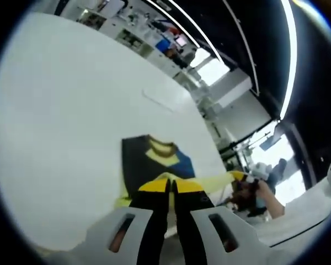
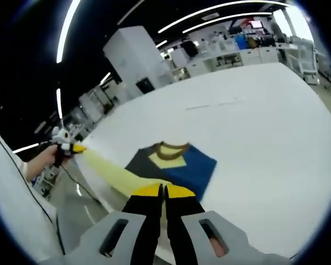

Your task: Fold the garment on the visible template until the final outline fits inside the template.

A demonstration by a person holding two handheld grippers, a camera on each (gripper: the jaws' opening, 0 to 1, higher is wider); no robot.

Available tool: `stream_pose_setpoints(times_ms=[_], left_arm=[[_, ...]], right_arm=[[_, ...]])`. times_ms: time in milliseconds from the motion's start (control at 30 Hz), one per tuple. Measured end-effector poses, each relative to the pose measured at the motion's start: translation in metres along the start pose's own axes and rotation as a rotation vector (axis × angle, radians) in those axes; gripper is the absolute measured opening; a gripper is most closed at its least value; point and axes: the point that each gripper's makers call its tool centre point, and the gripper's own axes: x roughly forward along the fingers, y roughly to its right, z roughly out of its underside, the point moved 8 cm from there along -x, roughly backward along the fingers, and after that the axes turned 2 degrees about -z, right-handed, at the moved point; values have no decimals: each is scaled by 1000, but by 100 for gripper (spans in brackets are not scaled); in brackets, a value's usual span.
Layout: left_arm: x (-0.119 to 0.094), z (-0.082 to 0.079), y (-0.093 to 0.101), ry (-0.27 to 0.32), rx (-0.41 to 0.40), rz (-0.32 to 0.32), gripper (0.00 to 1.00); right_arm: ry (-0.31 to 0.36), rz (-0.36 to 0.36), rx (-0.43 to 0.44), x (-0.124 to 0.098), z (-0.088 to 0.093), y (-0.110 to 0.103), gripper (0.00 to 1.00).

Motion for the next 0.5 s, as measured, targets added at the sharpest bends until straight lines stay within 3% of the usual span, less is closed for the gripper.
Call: stream_pose_setpoints(times_ms=[500], left_arm=[[17,-15,-10,-7,0,-1,0]], right_arm=[[18,20,15,20,-8,22,2]])
